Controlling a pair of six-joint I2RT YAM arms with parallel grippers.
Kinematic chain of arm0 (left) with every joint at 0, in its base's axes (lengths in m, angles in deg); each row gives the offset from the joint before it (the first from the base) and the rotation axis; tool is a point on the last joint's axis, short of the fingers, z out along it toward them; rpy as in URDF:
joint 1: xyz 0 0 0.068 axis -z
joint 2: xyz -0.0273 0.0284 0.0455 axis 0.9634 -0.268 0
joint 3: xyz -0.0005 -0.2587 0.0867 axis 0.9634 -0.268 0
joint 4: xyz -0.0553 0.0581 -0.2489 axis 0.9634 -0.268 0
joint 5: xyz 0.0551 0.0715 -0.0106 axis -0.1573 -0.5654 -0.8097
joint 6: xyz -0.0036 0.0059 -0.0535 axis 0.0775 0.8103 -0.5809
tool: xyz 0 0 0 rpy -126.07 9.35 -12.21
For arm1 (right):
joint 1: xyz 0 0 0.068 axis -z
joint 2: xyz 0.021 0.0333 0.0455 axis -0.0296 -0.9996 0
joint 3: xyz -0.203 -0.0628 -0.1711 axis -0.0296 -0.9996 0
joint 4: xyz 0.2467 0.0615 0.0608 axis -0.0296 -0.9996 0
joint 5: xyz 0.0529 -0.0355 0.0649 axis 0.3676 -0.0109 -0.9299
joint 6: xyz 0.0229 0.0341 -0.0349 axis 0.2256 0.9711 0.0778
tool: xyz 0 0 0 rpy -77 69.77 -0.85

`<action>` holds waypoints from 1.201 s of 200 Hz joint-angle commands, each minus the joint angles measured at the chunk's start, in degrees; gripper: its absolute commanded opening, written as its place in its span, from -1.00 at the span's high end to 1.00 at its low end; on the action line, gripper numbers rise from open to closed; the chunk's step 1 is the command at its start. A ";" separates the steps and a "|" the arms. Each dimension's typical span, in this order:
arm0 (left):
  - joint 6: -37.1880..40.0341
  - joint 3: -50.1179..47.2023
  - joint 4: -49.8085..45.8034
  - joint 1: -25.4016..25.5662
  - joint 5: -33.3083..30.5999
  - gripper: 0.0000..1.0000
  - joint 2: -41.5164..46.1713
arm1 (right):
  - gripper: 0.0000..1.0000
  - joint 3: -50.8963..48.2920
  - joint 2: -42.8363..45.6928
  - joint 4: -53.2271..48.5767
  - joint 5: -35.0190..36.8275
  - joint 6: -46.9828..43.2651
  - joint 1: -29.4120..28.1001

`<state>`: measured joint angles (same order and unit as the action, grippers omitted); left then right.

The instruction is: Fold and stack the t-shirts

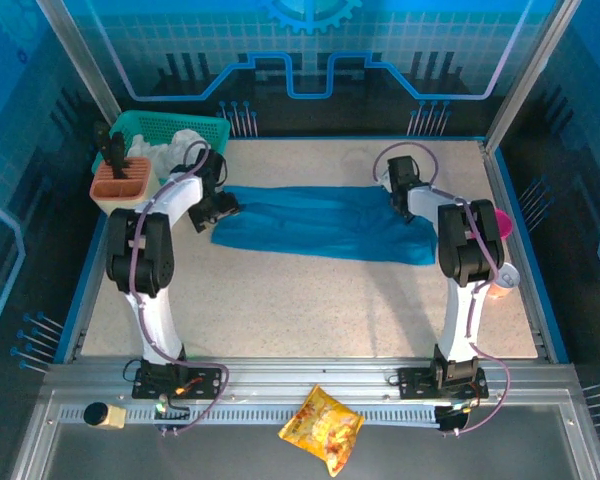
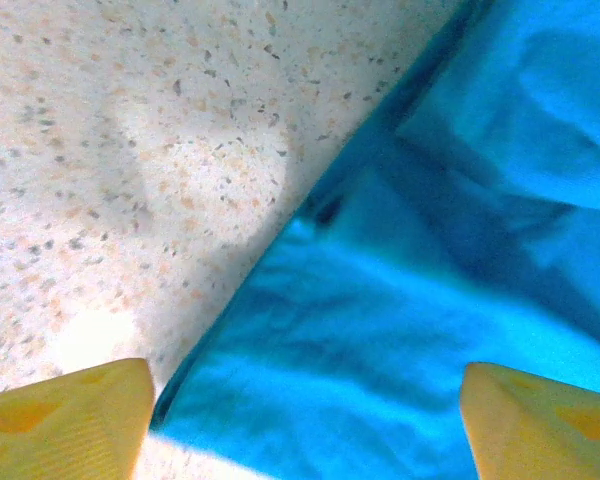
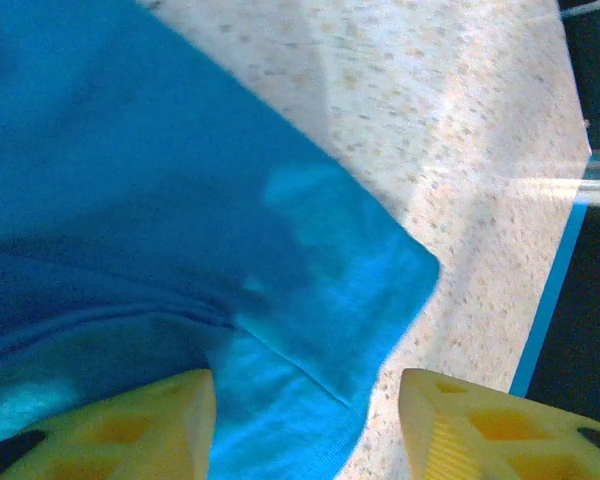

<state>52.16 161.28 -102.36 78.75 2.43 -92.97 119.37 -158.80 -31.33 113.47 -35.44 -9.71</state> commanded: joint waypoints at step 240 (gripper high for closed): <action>10.18 34.58 -11.74 6.34 -0.46 1.00 -27.93 | 1.00 -7.62 7.00 -24.80 -28.93 62.71 2.14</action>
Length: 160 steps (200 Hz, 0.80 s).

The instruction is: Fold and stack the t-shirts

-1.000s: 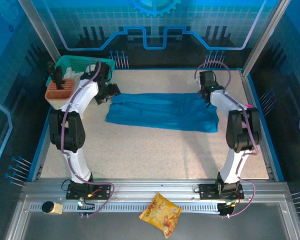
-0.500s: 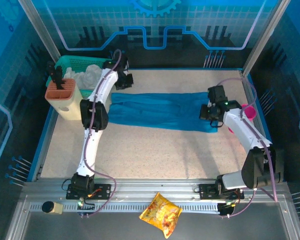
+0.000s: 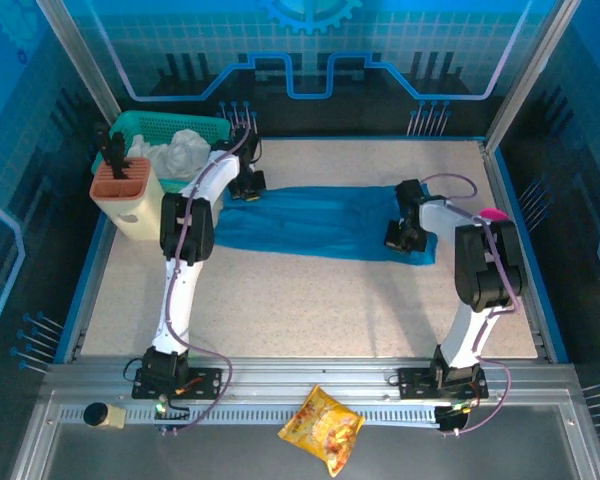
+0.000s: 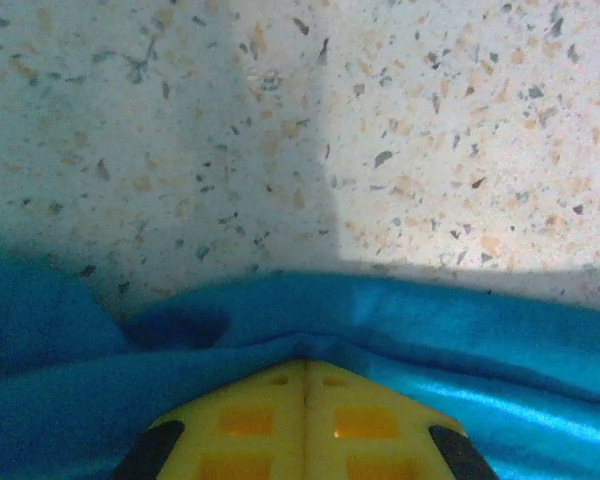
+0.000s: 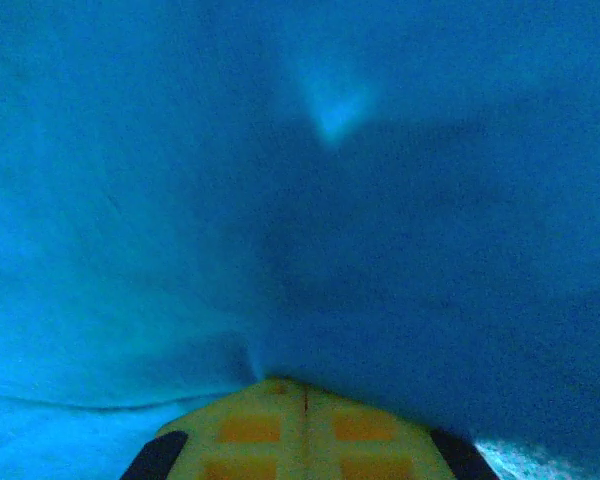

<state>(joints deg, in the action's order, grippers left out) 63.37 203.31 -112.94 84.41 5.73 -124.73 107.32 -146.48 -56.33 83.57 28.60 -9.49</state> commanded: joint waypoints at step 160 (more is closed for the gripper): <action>-19.01 -71.97 16.57 12.18 8.01 1.00 39.00 | 1.00 76.01 -50.35 -24.26 -17.36 -3.94 2.48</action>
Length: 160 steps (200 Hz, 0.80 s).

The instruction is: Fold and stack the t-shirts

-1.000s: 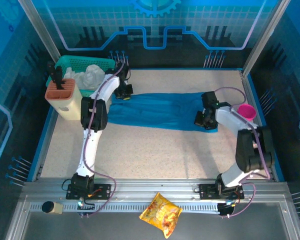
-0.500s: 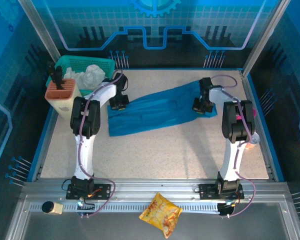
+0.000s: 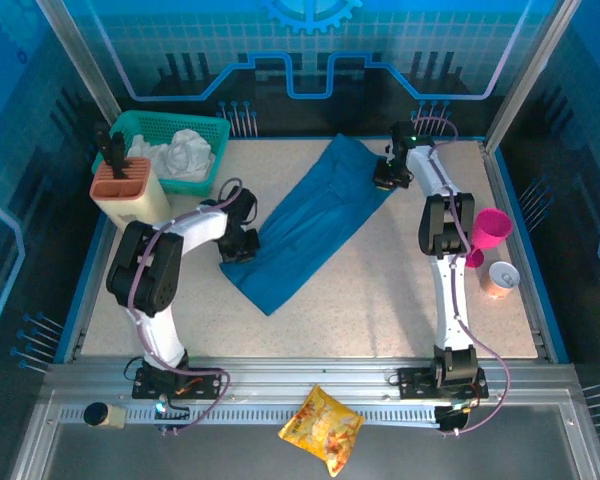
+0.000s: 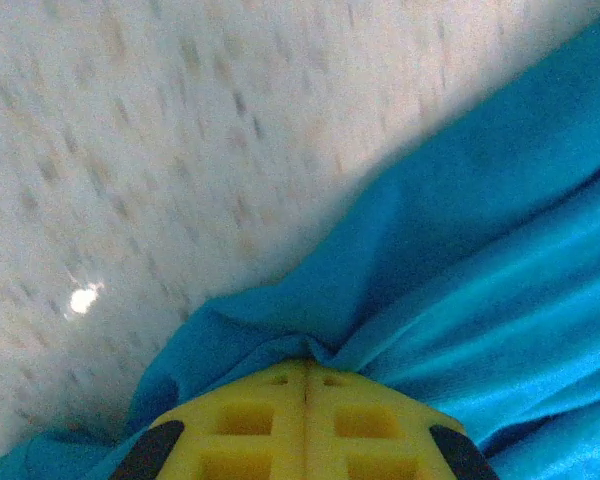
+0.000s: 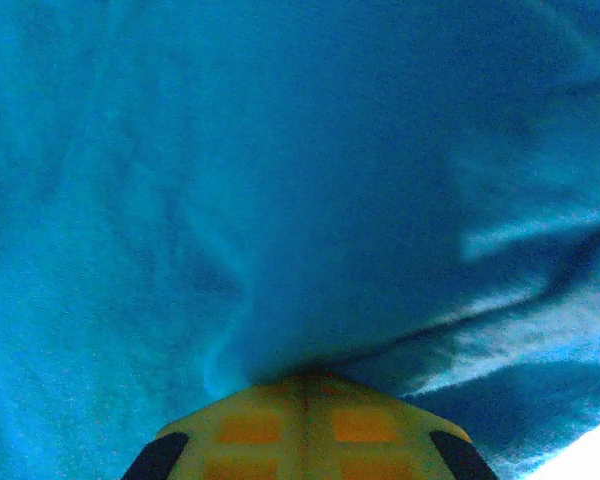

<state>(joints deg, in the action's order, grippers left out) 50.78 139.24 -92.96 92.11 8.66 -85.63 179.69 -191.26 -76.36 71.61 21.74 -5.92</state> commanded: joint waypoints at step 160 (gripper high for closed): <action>-3.81 21.68 -13.90 16.09 0.36 0.42 8.28 | 0.82 -15.87 22.15 -0.05 -7.83 1.05 -6.53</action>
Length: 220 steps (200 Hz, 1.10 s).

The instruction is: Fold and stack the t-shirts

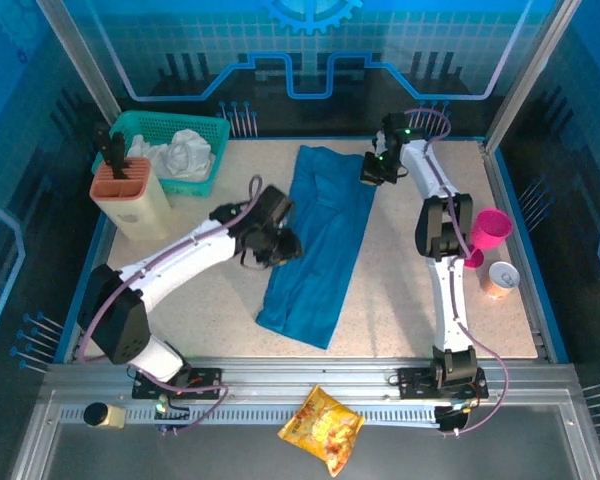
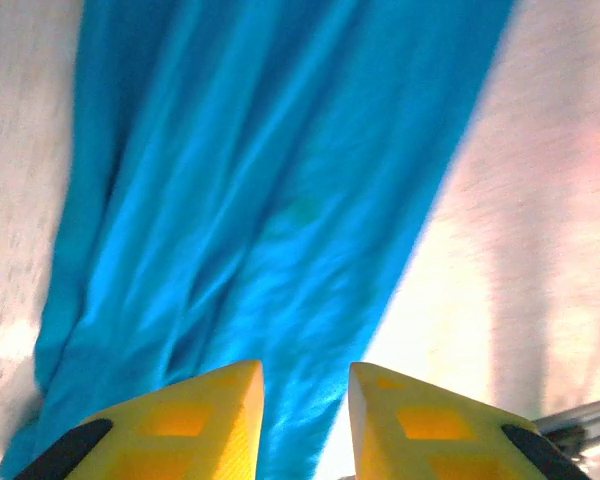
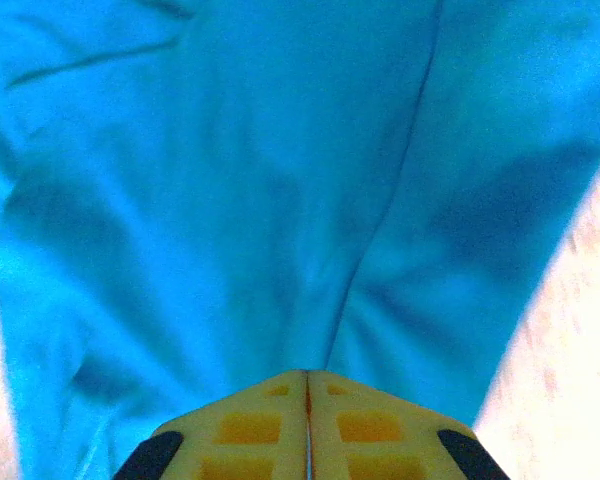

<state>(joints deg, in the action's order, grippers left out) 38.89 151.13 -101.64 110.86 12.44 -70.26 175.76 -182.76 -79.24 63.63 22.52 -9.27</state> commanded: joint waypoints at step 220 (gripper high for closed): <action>8.77 20.51 7.92 -11.89 -13.17 0.67 -40.64 | 1.00 -30.96 6.46 13.55 8.51 5.24 -7.34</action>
<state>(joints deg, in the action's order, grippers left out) 51.61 176.47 -90.71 99.01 3.48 -111.75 140.94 -170.67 -57.54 69.80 32.75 -18.75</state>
